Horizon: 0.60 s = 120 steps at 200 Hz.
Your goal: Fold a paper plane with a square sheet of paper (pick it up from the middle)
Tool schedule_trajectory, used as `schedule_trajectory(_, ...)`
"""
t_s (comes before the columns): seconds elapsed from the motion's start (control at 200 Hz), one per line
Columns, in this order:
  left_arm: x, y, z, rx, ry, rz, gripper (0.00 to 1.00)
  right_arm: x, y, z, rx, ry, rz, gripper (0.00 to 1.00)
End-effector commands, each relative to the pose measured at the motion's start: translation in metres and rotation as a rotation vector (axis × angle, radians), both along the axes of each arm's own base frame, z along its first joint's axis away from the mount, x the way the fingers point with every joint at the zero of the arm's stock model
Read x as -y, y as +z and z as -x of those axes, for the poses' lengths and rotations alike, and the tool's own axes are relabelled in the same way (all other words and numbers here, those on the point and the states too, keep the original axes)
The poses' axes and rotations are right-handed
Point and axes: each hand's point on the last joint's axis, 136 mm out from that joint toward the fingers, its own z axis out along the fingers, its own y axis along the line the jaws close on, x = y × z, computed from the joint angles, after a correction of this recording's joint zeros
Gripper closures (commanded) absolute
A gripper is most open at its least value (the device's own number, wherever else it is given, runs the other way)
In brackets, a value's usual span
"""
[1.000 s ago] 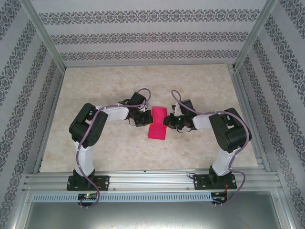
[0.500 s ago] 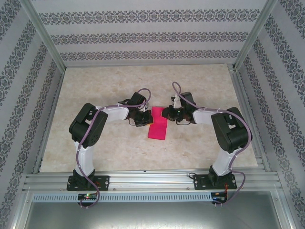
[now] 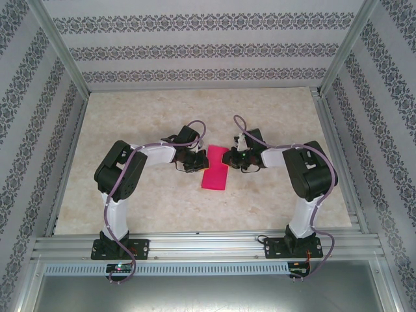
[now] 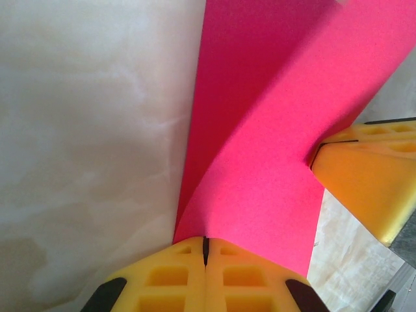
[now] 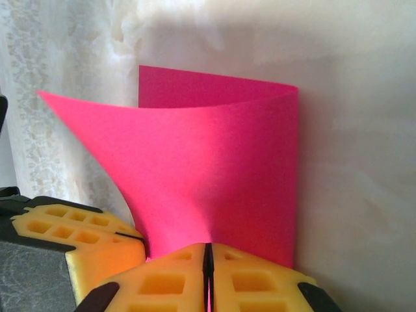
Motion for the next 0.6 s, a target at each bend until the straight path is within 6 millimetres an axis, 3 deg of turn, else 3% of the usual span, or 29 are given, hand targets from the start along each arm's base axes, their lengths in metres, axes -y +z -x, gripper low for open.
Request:
schedule_trajectory(0.0,-0.018,-0.039,0.028,-0.111,-0.021,-0.131,1.0,0.0,0.034,-0.014,0.075,0.008,-0.022,0.88)
schedule_trajectory(0.105,-0.017,-0.039,0.028,-0.111,-0.022,-0.13,1.0,0.001,0.044,-0.022,0.1,0.013,-0.021,0.89)
schedule_trajectory(0.2,-0.017,-0.039,0.028,-0.111,-0.022,-0.129,1.0,0.002,0.037,-0.025,0.087,0.017,-0.007,0.89)
schedule_trajectory(0.595,-0.017,-0.038,0.029,-0.11,-0.025,-0.129,1.0,0.015,-0.02,-0.017,-0.019,-0.002,0.091,0.9)
